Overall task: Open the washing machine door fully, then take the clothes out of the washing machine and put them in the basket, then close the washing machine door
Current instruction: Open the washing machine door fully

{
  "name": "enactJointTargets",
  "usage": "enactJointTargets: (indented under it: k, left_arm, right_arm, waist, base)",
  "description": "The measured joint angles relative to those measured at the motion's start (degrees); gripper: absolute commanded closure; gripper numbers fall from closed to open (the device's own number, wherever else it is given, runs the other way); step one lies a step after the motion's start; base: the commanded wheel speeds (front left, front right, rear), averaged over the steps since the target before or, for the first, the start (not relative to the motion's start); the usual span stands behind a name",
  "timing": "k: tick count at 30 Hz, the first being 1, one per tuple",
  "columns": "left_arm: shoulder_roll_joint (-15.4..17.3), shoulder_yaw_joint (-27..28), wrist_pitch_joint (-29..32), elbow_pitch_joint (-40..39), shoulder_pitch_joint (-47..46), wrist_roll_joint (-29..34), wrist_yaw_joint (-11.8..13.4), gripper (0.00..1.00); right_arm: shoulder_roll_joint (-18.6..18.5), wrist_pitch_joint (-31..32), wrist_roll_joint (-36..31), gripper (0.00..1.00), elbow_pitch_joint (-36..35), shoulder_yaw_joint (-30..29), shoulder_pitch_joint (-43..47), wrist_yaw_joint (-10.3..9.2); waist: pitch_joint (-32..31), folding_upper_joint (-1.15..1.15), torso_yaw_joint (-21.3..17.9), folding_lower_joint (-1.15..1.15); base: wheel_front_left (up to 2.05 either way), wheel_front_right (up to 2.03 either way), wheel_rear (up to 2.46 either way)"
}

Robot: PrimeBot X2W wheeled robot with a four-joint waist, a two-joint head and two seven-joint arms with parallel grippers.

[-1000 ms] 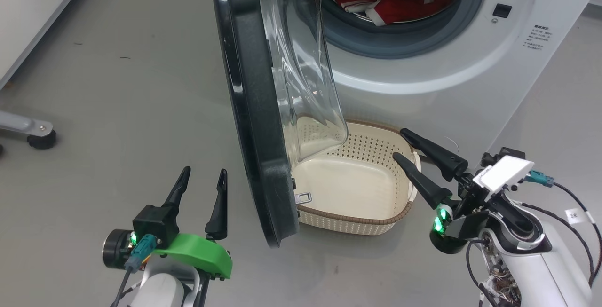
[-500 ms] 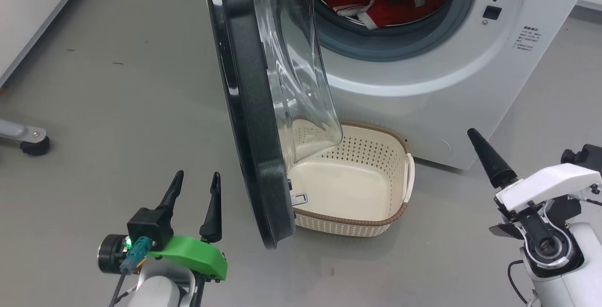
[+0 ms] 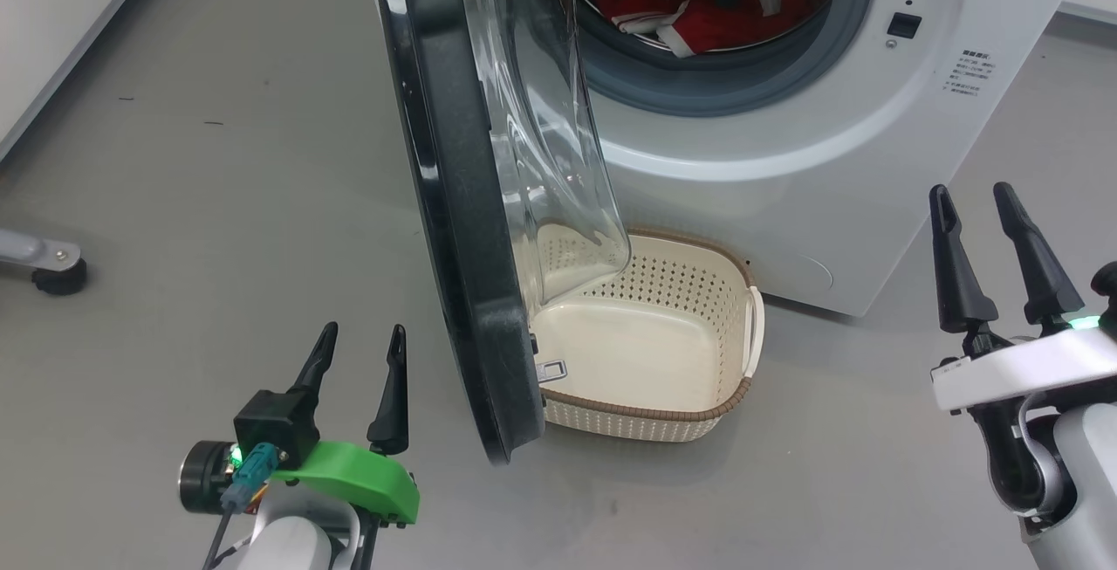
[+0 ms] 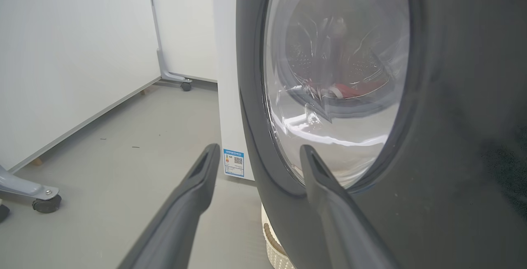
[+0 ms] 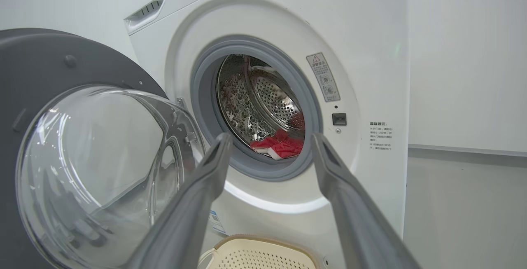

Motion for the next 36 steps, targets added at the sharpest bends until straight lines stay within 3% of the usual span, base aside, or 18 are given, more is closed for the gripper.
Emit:
enactJointTargets:
  k: [4, 11, 17, 36]
  left_arm:
    - [0.0, 0.1, 0.0, 0.1, 0.0, 0.0, 0.0, 0.00]
    - [0.0, 0.0, 0.0, 0.2, 0.0, 0.0, 0.0, 0.00]
    - [0.0, 0.0, 0.0, 0.2, 0.0, 0.0, 0.0, 0.00]
    - [0.0, 0.0, 0.0, 0.5, 0.0, 0.0, 0.0, 0.00]
  right_arm:
    - [-0.5, -4.6, -6.8, 0.00, 1.1, 0.4, 1.2, -0.89]
    - [1.6, -3.2, -11.2, 0.00, 4.6, 1.2, 4.7, -5.34]
    - [4.1, -3.1, -13.0, 0.00, 6.0, 0.7, 6.0, -7.57]
    - [8.2, -2.9, -18.4, 0.00, 3.9, -3.2, 6.5, -7.66]
  waist:
    - [-0.1, 0.00, -0.1, 0.00]
    - [-0.3, 0.00, -0.2, 0.00]
    - [-0.3, 0.00, -0.2, 0.00]
    - [-0.1, 0.00, -0.3, 0.00]
  base:
    - [0.00, 0.00, 0.00]
    - [0.00, 0.00, 0.00]
    - [0.00, 0.00, 0.00]
    - [0.00, 0.00, 0.00]
